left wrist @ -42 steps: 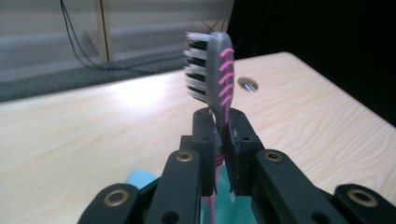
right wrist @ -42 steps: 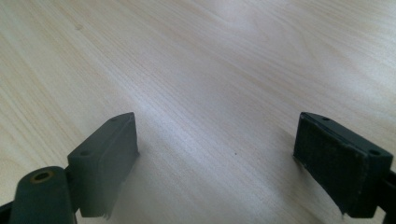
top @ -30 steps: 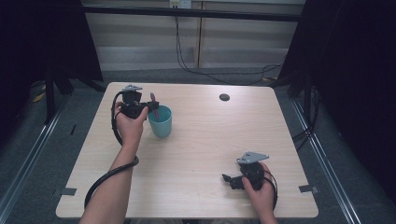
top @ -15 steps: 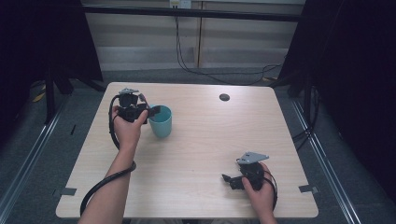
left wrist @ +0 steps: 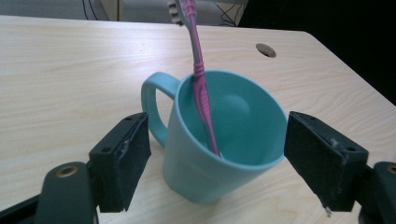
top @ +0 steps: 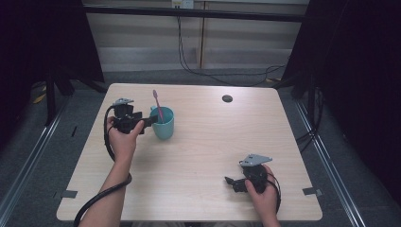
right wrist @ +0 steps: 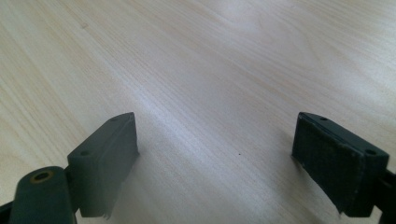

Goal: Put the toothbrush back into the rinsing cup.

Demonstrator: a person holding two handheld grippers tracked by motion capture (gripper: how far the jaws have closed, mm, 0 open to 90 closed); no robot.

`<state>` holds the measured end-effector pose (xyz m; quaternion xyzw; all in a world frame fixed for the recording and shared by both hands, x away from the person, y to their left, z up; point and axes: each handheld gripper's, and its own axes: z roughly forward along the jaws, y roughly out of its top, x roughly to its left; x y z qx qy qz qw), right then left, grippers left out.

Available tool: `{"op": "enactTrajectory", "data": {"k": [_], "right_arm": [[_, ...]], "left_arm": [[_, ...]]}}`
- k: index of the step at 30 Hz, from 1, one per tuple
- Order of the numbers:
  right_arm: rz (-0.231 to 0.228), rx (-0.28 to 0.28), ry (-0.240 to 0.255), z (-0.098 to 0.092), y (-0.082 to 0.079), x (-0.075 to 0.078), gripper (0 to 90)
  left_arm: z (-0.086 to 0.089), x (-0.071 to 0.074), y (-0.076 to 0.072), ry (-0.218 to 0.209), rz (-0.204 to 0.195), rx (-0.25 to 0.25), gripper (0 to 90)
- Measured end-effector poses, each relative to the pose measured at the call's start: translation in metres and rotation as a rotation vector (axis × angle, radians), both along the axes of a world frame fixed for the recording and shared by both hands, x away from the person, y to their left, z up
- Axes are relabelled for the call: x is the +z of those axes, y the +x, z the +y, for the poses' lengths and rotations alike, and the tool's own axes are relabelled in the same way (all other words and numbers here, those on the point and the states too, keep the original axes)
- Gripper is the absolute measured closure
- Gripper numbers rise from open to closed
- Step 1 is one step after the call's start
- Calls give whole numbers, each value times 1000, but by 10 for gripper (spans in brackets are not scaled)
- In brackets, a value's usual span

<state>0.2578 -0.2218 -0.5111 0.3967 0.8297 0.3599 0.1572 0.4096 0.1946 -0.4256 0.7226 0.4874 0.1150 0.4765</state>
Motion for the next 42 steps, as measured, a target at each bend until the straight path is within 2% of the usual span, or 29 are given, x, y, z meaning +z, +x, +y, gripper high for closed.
{"op": "enactTrajectory", "data": {"k": [4,13,20,26,33,37,42], "right_arm": [[-1,2,0,0,0,0,138],[0,2,-2,0,0,0,138],[4,2,1,0,0,0,138],[5,5,3,0,-1,0,138],[3,9,2,0,-1,0,138],[3,9,2,0,-1,0,138],[3,10,2,0,0,0,138]], "left_arm": [[5,-10,-7,-4,3,-31,206],[17,-27,-20,-19,4,-42,206],[24,-42,-30,-5,22,-49,207],[26,-52,-40,29,33,-62,206],[23,-63,-49,89,41,-76,207],[20,-70,-54,146,53,-107,206],[17,-76,-60,185,56,-117,207]]}}
